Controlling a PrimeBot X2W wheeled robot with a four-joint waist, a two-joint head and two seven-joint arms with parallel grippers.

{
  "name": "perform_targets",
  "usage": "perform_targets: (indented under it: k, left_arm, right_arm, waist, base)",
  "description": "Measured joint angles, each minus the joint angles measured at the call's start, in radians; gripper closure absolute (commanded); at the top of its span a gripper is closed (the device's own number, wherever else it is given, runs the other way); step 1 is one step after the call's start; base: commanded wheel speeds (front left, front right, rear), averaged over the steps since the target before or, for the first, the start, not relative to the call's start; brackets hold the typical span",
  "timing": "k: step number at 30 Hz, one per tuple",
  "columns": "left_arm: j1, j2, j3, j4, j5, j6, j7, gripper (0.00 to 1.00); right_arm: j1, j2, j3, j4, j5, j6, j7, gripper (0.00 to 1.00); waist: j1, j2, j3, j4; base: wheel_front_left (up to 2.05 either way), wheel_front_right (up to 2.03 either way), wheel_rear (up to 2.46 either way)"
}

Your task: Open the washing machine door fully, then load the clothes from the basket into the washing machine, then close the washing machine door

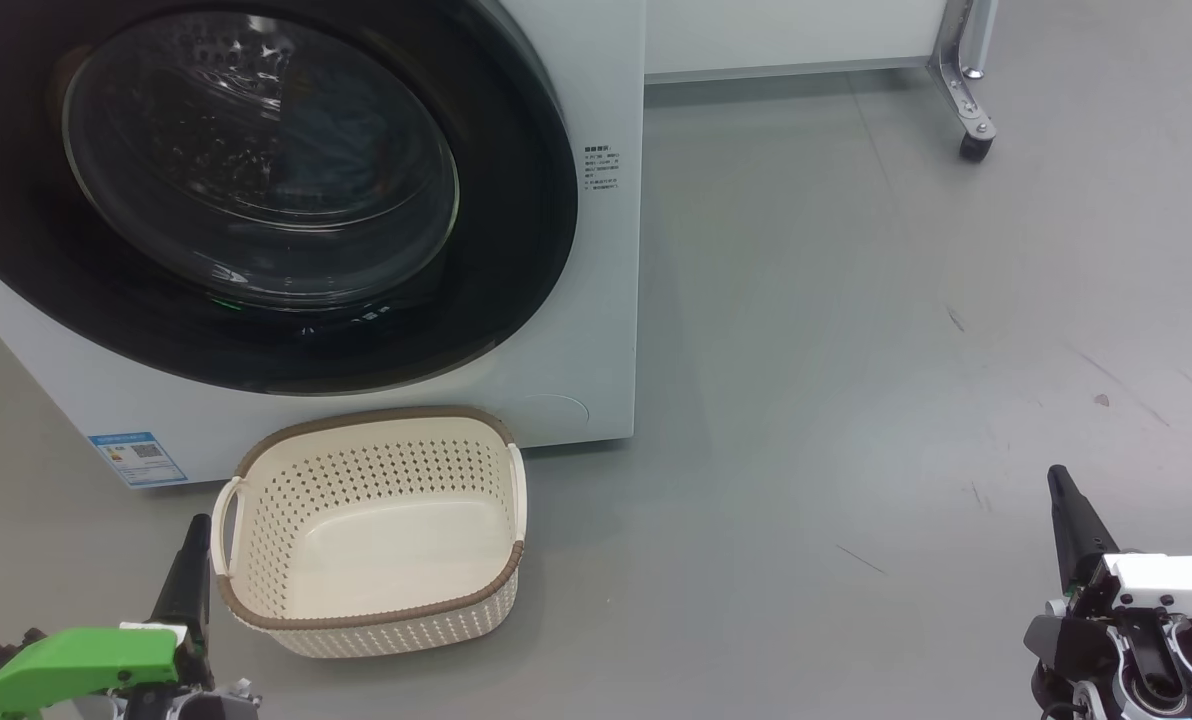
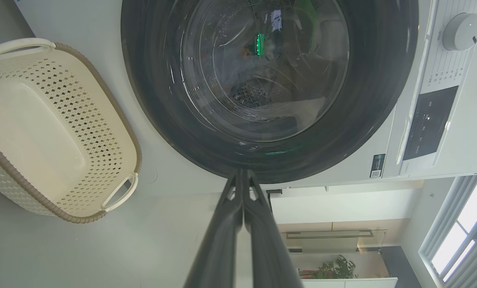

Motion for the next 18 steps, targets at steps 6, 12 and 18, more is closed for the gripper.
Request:
perform_targets:
  k: [6, 12, 18]
  left_arm:
    - [0.000, 0.000, 0.000, 0.000, 0.000, 0.000, 0.000, 1.00]
    - [0.000, 0.000, 0.001, 0.000, 0.000, 0.000, 0.000, 1.00]
    - [0.000, 0.000, 0.001, -0.001, 0.000, 0.000, 0.000, 1.00]
  right_arm:
    - [0.000, 0.000, 0.000, 0.000, 0.000, 0.000, 0.000, 1.00]
    - [0.000, 0.000, 0.000, 0.000, 0.000, 0.000, 0.000, 1.00]
    - [0.000, 0.000, 0.000, 0.000, 0.000, 0.000, 0.000, 1.00]
  waist:
    - [0.0000, 0.0000, 0.000, 0.000]
    - [0.0000, 0.0000, 0.000, 0.000]
    - [0.0000, 0.0000, 0.000, 0.000]
  base:
    - [0.00, 0.00, 0.00]
    - [0.00, 0.00, 0.00]
    - [0.00, 0.00, 0.00]
